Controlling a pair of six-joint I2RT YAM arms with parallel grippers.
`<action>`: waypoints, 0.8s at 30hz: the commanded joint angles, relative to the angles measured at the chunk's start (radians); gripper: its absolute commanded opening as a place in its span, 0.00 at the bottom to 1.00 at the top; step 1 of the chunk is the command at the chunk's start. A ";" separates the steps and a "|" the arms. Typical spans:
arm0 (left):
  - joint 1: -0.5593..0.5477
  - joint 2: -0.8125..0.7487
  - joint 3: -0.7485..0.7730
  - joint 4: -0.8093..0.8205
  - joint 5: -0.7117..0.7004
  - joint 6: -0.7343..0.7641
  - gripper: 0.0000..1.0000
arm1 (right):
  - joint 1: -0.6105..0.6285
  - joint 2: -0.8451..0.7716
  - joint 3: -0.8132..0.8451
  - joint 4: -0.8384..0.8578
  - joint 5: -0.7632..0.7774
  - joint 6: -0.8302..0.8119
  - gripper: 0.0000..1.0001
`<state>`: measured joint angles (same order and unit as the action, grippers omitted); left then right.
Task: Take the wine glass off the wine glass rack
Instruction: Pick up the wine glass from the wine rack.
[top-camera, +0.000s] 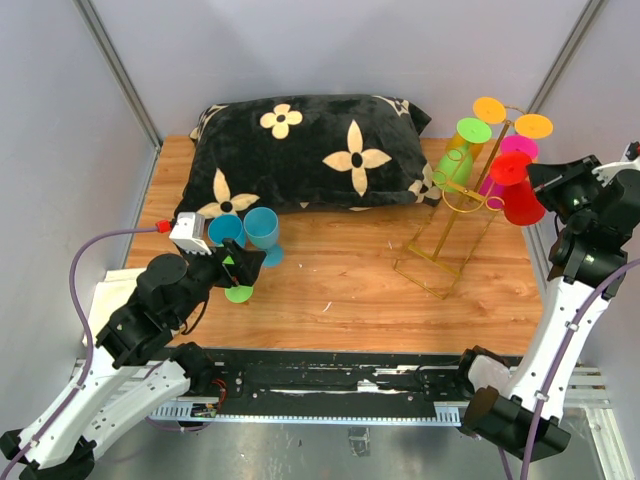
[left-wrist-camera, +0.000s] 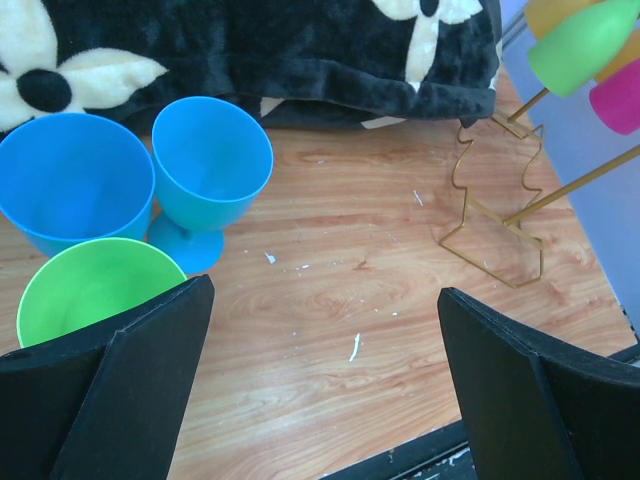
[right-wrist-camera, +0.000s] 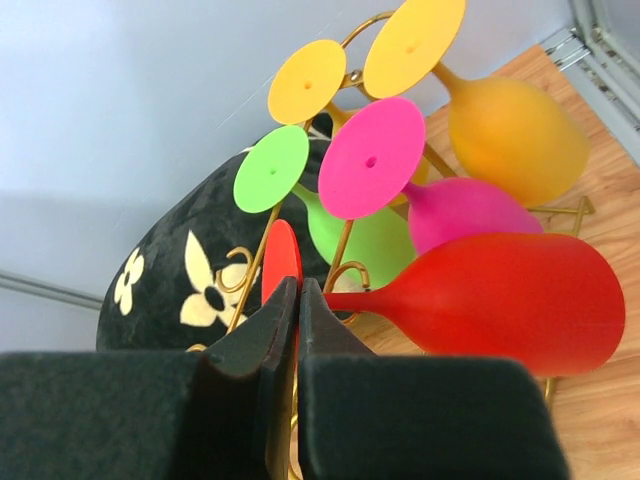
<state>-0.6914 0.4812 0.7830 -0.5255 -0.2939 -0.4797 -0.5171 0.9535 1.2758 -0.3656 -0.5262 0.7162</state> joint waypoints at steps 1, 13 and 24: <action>-0.004 -0.005 0.005 0.014 0.000 -0.008 1.00 | -0.013 -0.023 -0.009 0.014 0.054 -0.036 0.01; -0.005 0.010 0.010 0.017 0.007 -0.002 1.00 | -0.014 -0.076 -0.005 -0.009 0.118 -0.088 0.01; -0.005 0.039 0.015 0.031 0.041 -0.008 1.00 | -0.014 -0.225 0.033 -0.214 0.154 -0.207 0.01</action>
<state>-0.6914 0.5095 0.7830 -0.5247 -0.2718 -0.4797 -0.5171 0.7914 1.2709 -0.4870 -0.3874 0.5701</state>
